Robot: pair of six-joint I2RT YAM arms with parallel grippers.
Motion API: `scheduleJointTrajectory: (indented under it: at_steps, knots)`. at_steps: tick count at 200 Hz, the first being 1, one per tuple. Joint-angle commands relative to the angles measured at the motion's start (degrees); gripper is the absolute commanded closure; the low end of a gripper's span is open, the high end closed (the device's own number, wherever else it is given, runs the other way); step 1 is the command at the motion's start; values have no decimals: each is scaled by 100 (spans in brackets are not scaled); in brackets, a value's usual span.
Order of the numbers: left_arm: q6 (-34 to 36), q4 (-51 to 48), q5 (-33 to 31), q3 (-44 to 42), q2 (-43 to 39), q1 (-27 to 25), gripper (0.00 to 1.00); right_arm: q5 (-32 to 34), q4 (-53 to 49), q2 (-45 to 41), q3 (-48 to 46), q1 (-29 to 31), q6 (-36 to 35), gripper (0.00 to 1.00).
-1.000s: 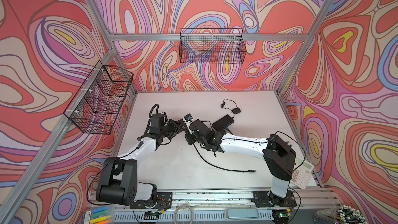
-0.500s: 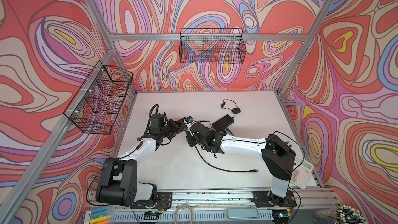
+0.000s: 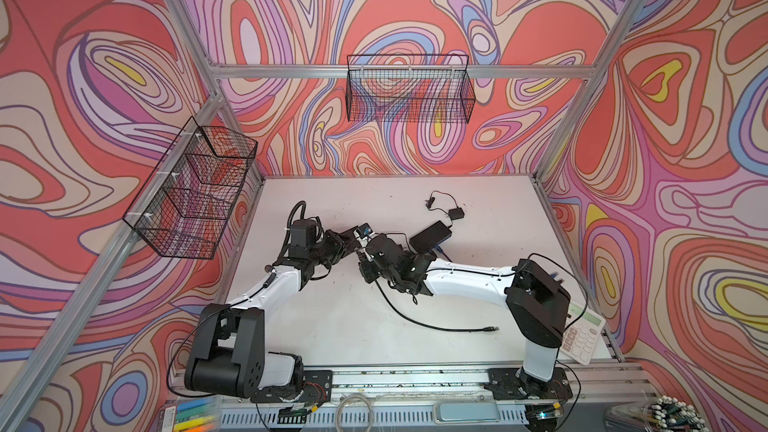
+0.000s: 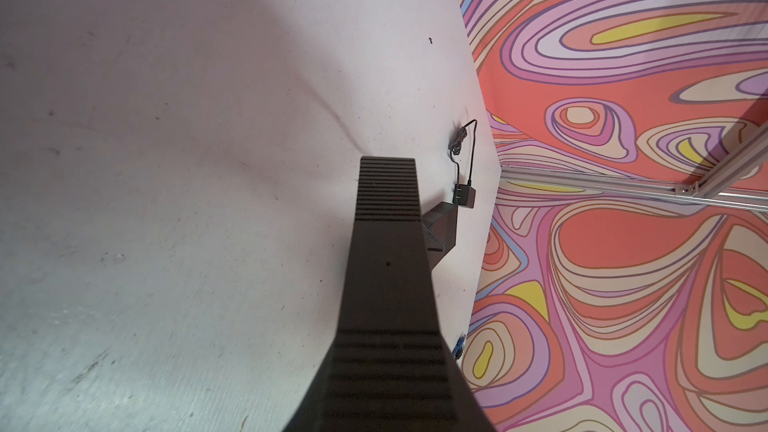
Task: Insert the plug into the switch port
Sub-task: 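Align the ethernet plug tip under a port of the held switch with the right gripper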
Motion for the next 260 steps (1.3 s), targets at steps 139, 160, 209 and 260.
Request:
scheduleJointTrajectory:
  at_steps: [139, 160, 209, 260]
  knots:
    - [-271, 463, 272, -90, -148, -30, 87, -158, -16, 302, 378, 26, -57, 100]
    - [-313, 537, 254, -140, -192, -29, 87, -172, 24, 295, 342, 19, -20, 100]
    - [-569, 871, 283, -266, -186, -25, 87, -193, 50, 302, 347, 21, 32, 100]
    - [-571, 806, 335, -222, -247, -29, 87, -118, 70, 199, 188, 19, 21, 100]
